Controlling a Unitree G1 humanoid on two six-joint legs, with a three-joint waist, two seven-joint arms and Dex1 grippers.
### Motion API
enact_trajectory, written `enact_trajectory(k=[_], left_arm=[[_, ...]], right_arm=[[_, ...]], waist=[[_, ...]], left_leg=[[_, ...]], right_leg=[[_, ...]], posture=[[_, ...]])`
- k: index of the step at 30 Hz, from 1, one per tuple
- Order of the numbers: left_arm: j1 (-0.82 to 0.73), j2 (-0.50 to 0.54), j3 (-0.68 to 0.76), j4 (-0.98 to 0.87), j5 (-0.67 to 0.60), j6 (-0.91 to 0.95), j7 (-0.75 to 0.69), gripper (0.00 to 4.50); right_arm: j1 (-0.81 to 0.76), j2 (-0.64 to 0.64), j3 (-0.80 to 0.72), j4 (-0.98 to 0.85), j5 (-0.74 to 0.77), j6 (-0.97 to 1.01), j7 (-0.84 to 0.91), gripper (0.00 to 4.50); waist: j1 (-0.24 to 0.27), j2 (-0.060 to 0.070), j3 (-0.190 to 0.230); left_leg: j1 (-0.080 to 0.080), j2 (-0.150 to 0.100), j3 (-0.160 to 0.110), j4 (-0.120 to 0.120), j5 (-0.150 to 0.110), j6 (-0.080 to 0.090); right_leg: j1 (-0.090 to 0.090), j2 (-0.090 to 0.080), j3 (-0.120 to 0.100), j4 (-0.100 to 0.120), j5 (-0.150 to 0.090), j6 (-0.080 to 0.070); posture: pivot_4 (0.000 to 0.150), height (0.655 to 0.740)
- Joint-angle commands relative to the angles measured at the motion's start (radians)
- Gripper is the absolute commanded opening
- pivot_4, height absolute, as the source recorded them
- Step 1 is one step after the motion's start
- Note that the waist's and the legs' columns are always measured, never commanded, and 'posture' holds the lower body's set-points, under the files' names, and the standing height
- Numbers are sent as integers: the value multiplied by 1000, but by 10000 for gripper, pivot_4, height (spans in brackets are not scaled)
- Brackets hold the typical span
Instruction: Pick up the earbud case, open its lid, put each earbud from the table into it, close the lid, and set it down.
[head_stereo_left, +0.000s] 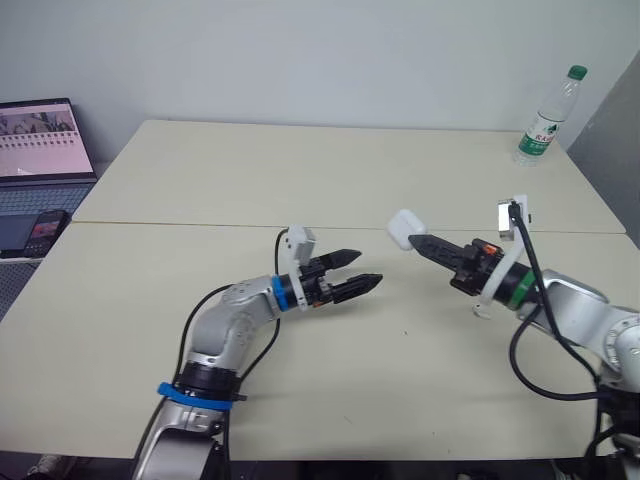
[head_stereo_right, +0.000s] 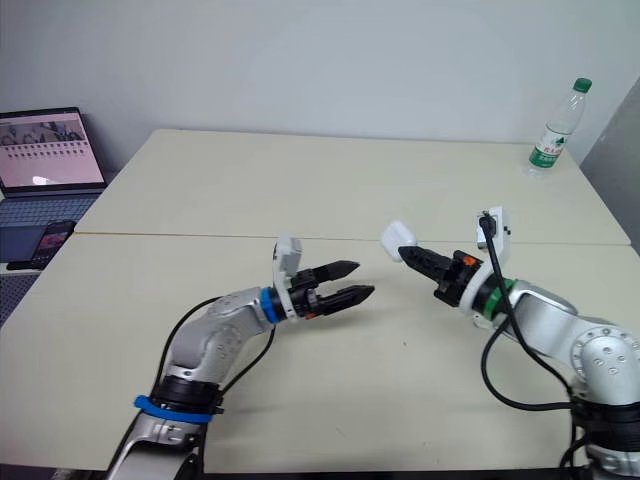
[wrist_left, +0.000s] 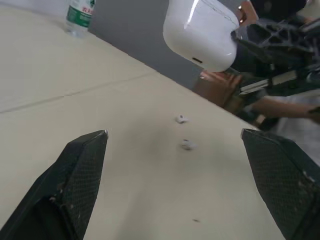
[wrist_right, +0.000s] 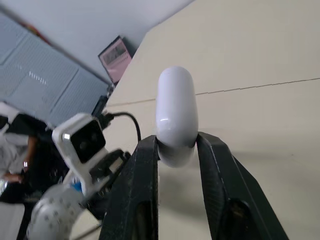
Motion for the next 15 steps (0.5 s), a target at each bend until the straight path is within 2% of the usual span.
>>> enact_trajectory(k=[1,7,15], left_arm=[[-39,55,48,-58,-179,182,-98,44927],[-81,131,11,-49,-248,319,-218,44927],[-138,158,-83,28,-158,286,-333,44927]], right_arm=[[13,-67,-24,-33,-61,62,212,7389],[4,-136,6,-32,-219,104,492,7389],[-41,-158,61,-41,-344,138,720,7389]], waist=[[0,0,0],[1,0,0],[1,0,0]], left_leg=[[0,0,0,0,0,0],[0,-1,0,1,0,0],[0,-1,0,1,0,0]], right_leg=[[0,0,0,0,0,0],[0,0,0,0,0,0],[0,0,0,0,0,0]], posture=[[1500,7362],[1500,7362],[1500,7362]])
